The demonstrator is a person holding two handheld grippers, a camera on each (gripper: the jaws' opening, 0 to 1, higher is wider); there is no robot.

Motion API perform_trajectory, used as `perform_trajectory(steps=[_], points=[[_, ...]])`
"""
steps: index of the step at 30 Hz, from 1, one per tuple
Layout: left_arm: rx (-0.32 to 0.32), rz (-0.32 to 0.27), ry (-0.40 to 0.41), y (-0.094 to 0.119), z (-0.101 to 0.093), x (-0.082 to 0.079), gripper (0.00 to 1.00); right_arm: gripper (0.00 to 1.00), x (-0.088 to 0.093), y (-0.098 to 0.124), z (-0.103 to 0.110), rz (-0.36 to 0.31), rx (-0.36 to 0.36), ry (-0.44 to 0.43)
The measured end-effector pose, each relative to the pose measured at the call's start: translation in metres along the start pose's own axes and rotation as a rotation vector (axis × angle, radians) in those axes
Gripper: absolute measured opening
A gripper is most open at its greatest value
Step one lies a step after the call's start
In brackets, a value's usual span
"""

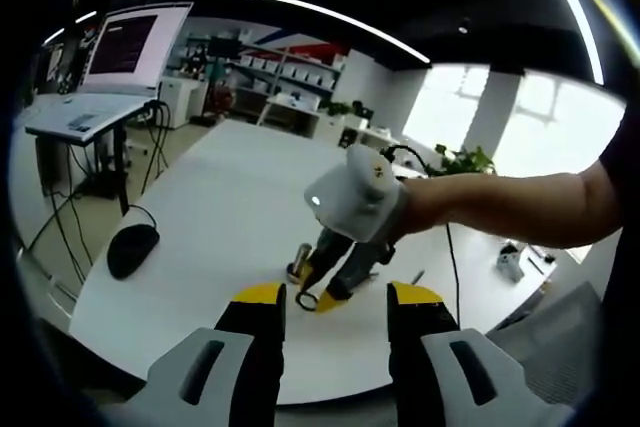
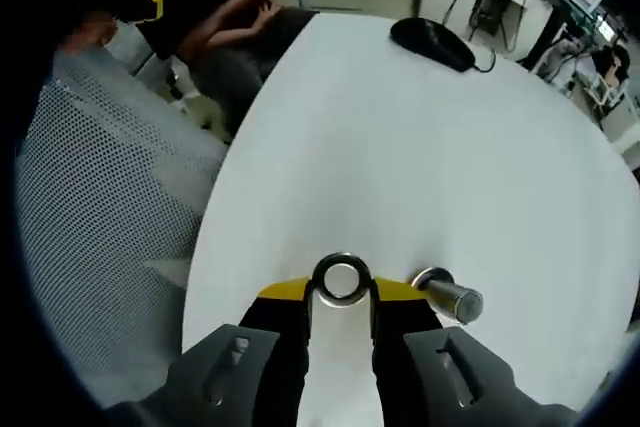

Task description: Place the washer onto the threaded stud by aligning its center hole with the stud, sliding it down to the base, and recovering from edge contact or off-axis alignment until the washer reaches the visible bottom stop.

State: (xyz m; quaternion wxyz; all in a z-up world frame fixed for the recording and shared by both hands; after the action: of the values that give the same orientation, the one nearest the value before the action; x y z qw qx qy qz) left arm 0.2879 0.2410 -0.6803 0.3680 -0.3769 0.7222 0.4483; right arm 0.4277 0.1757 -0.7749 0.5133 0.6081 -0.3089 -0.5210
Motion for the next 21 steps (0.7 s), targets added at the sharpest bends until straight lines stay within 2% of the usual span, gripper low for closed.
perform_trajectory(steps=[7, 21], points=[[0.001, 0.001, -0.001, 0.0, 0.0, 0.0, 0.38, 0.23, -0.003, 0.028, -0.005, -0.012, 0.019, 0.016], [0.0, 0.001, 0.0, 0.0, 0.0, 0.0, 0.39, 0.23, -0.008, 0.059, -0.023, 0.039, 0.072, 0.087]])
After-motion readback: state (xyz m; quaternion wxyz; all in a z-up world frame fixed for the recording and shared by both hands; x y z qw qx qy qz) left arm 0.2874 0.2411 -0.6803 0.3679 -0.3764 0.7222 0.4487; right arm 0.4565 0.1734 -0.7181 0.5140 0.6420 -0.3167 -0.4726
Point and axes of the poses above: the point that each gripper's makers call its tool centre point, and the gripper's own axes: y roughly backward along the fingers, z roughly to its left, x roughly out of its underside, the point moved 6 cm from there along y, roughly backward along the fingers, and after that the axes turned 2 degrees about -y, right-handed, at the moved point
